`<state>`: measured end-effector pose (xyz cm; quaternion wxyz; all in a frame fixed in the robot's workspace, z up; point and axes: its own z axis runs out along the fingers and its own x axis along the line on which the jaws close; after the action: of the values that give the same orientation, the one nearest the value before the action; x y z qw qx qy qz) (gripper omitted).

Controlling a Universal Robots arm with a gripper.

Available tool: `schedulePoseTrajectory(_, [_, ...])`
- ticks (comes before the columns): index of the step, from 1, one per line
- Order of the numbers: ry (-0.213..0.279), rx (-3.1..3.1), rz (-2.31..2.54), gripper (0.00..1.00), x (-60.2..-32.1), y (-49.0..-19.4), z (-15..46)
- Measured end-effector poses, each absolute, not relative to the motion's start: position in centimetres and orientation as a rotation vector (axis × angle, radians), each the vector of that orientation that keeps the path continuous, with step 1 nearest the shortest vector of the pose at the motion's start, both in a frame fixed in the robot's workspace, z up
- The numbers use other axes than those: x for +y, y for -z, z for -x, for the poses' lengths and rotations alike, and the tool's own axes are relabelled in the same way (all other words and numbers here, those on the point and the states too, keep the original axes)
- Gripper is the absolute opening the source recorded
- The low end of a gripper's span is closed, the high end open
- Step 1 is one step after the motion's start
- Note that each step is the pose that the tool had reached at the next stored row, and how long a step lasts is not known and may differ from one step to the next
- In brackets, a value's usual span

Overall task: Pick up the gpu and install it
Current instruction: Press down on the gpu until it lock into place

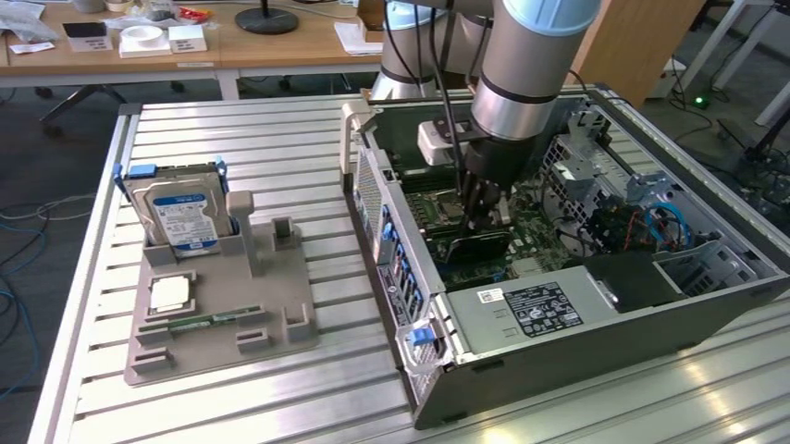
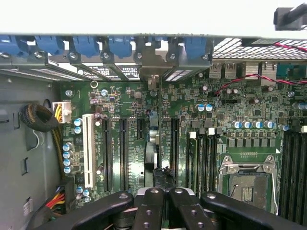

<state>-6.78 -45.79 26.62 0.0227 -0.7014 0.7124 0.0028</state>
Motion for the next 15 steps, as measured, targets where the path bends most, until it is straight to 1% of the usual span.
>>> schedulePoseTrajectory(6, [-0.008, 2.206, 2.173, 0.11, -45.8, -26.9, 6.8])
schedulePoseTrajectory(15, [-0.008, 2.206, 2.172, 0.11, -45.7, -28.2, 6.8])
